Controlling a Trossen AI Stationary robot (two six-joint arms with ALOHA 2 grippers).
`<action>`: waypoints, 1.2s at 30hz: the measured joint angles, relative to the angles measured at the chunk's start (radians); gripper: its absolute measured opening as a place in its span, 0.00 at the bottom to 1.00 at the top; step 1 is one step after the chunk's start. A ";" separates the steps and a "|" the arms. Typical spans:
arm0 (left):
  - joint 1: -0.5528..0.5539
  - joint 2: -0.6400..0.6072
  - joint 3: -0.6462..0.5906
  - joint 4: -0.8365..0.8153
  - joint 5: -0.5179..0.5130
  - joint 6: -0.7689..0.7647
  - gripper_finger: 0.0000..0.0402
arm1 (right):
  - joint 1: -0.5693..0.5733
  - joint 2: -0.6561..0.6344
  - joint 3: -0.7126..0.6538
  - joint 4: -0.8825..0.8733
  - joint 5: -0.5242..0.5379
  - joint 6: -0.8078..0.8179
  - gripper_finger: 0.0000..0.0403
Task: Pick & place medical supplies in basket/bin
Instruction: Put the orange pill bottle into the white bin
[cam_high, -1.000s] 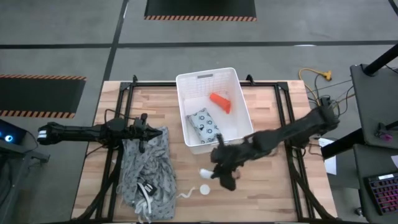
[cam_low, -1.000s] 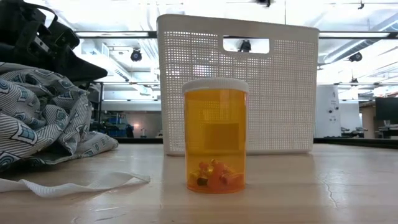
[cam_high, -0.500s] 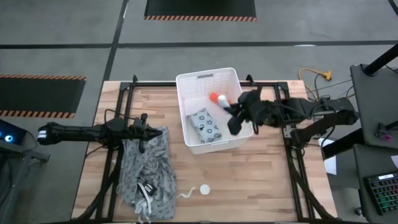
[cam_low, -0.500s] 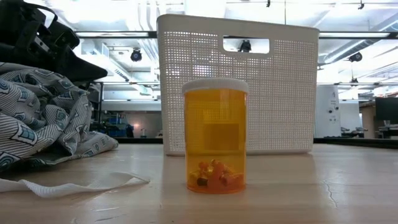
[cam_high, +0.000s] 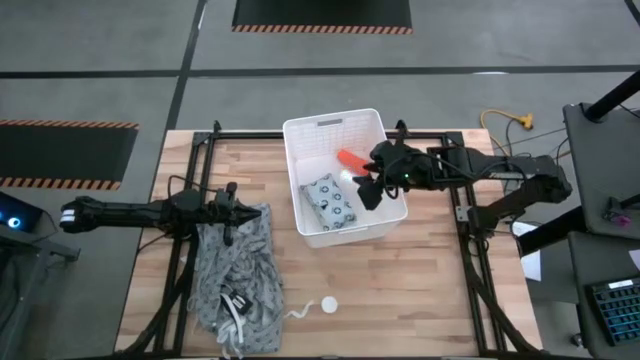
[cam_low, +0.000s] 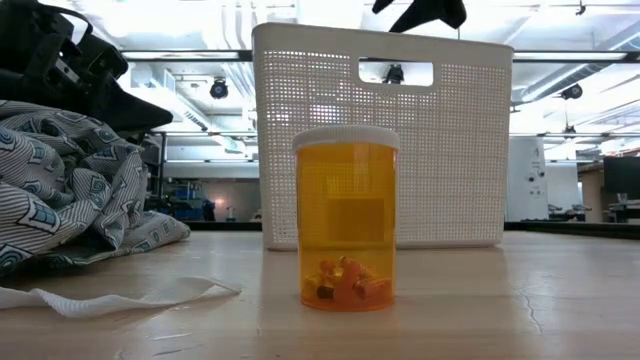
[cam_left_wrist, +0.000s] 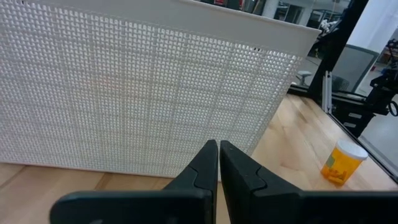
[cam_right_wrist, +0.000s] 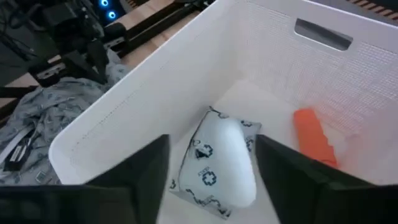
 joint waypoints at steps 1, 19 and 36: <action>0.000 0.000 0.000 0.000 0.000 0.000 0.00 | 0.000 -0.002 0.000 0.000 0.000 0.000 0.61; 0.000 0.000 0.000 0.000 0.000 0.000 0.00 | 0.316 0.114 -0.009 0.343 -0.447 -0.579 0.77; 0.000 0.000 0.000 0.000 0.000 0.000 0.00 | 0.447 0.494 0.013 0.371 -0.372 -0.481 0.89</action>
